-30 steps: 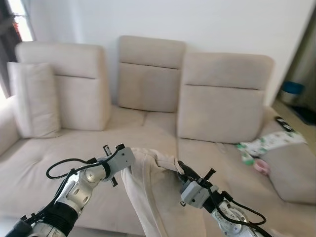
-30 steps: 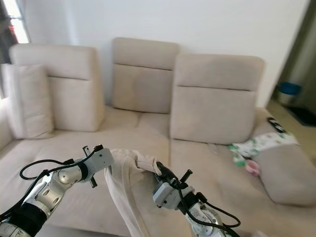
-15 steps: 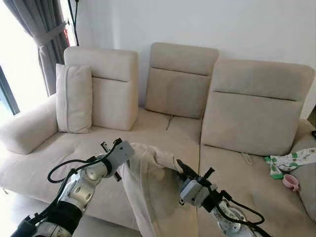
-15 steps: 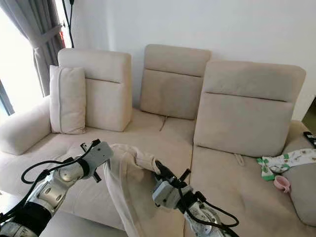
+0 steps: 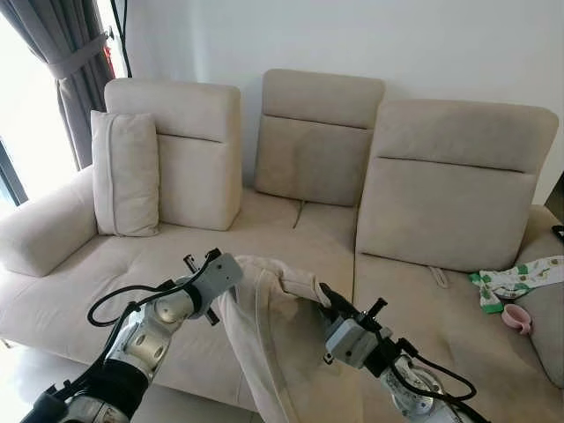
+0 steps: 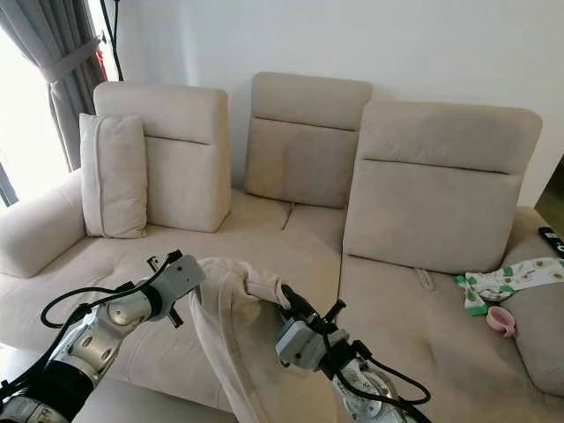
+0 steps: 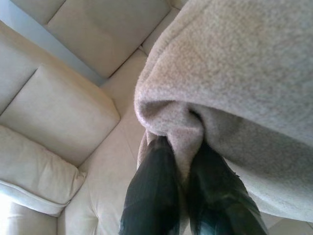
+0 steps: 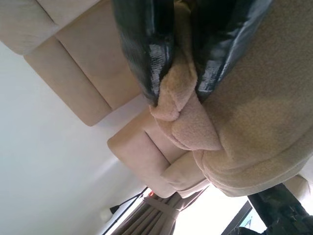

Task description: Move the pillow to the sofa from floor

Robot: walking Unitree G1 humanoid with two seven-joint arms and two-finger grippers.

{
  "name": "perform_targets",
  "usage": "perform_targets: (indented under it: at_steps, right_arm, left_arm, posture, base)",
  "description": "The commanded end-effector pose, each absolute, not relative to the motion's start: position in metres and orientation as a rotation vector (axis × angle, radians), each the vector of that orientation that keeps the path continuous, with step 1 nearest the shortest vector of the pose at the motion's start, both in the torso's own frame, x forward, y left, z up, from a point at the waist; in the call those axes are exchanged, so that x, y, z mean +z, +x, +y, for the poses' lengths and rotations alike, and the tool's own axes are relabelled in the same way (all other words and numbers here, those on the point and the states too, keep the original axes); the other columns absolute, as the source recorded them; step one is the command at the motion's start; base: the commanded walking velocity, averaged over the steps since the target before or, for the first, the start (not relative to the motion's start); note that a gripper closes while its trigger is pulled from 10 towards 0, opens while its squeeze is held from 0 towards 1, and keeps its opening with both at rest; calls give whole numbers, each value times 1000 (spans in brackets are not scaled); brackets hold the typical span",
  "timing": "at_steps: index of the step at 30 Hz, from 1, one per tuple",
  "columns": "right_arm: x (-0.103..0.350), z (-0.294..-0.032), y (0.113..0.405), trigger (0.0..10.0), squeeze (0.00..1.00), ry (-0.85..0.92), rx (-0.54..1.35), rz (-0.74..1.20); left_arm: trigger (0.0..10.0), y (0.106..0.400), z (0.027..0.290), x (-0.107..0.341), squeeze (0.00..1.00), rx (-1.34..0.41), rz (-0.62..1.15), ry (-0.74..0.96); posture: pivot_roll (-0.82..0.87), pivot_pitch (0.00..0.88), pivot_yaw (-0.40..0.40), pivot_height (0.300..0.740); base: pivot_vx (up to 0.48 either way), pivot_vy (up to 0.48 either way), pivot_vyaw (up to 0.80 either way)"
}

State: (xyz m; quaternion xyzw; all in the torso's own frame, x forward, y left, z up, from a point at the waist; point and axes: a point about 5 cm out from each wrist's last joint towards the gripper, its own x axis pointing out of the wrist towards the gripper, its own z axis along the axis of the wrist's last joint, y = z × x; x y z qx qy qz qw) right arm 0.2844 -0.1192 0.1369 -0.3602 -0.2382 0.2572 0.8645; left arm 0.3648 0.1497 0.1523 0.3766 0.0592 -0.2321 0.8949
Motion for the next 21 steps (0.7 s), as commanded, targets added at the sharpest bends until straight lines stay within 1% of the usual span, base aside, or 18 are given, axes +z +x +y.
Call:
perform_targets:
  at_steps: [1, 21]
  right_arm:
    - [150, -110, 281, 10000, 0, -730, 560, -592]
    - [152, -108, 282, 10000, 0, -725, 552, -601]
  left_arm:
    - [10000, 365, 139, 162, 0, -517, 61, 768]
    - [10000, 366, 139, 164, 0, -521, 60, 775]
  posture:
    - [10, 0, -13, 740]
    - [12, 0, -11, 740]
  base:
    - [304, 0, 0]
    - [319, 0, 0]
